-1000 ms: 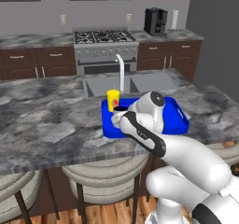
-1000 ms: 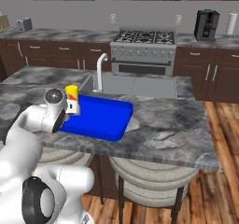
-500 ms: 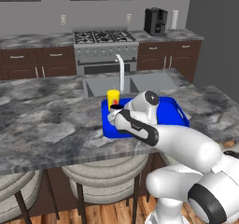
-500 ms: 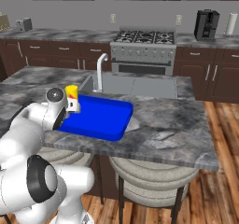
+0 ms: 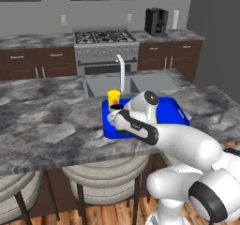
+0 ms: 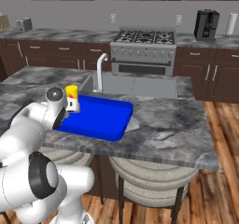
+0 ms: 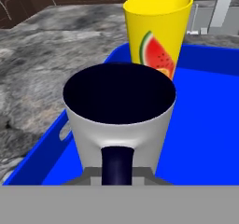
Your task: There is a tray on the dining counter. Grab the cup, mug, and pitcher and place them on the tray. The pitcher may be placed next to the tray if it cannot fit the tray.
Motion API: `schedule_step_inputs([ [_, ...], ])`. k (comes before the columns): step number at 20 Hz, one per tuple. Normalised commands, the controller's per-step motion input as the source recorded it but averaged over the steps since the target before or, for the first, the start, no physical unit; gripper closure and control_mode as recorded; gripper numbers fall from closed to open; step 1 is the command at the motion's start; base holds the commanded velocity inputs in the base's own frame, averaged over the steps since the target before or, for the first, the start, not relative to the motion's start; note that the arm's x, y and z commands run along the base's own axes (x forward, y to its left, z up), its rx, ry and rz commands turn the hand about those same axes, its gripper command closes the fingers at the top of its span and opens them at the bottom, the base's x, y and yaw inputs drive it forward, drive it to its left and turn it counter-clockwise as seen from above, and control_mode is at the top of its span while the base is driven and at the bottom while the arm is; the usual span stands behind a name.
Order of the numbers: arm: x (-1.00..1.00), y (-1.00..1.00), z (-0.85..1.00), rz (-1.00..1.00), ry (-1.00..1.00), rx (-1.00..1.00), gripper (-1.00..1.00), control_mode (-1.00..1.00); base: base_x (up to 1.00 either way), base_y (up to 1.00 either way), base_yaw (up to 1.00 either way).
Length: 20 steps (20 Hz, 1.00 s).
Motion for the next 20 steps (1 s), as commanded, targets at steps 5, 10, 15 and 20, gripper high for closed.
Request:
schedule_step_inputs([
  [5, 0.00, 0.00, -0.22, 0.00, 0.00, 0.00, 1.00, -1.00, 0.00, 0.00, 0.00],
  [10, 0.00, 0.00, 0.00, 0.00, 0.00, 0.00, 1.00, -1.00, 0.00, 0.00, 0.00],
  [15, 0.00, 0.00, 0.00, 0.00, 0.00, 0.00, 1.00, -1.00, 0.00, 0.00, 0.00],
  [20, 0.07, -0.03, 0.00, 0.00, 0.00, 0.00, -1.00, -1.00, 0.00, 0.00, 0.00],
])
